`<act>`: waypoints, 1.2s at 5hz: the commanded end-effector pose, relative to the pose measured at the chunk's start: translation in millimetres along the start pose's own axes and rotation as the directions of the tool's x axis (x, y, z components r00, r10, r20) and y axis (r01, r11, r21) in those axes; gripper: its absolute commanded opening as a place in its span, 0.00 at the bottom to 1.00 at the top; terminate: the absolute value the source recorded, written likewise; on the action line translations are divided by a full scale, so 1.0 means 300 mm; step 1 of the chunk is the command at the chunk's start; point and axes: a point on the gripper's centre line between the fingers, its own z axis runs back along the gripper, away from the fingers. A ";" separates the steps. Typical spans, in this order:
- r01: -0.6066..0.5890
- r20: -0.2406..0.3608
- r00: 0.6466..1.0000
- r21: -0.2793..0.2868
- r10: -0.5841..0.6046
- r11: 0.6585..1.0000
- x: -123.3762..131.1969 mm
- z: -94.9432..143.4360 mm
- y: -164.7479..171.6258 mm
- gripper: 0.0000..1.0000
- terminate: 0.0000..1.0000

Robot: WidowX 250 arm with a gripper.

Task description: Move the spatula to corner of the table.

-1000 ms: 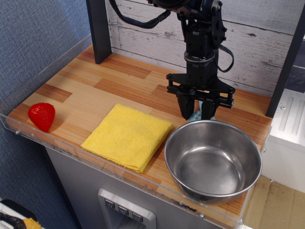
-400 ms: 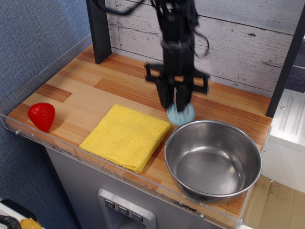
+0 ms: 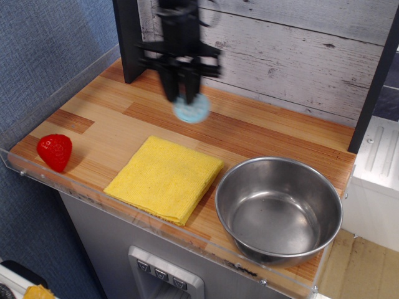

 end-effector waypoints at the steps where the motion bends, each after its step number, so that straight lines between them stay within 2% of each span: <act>1: -0.155 0.053 0.987 0.045 0.153 0.987 -0.026 0.045 0.314 0.00 0.00; 2: -0.164 0.016 0.986 0.054 0.163 0.985 -0.055 -0.061 0.382 0.00 0.00; 3: -0.165 -0.001 0.986 0.044 0.166 0.985 -0.071 -0.146 0.396 0.00 0.00; 4: -0.137 0.023 0.990 0.034 0.136 0.990 -0.062 -0.122 0.355 0.00 0.00; 5: -0.108 0.104 0.989 0.052 0.102 0.993 -0.056 0.039 0.298 1.00 0.00; 6: -0.094 0.239 0.969 0.145 0.058 0.985 -0.063 0.194 0.260 1.00 0.00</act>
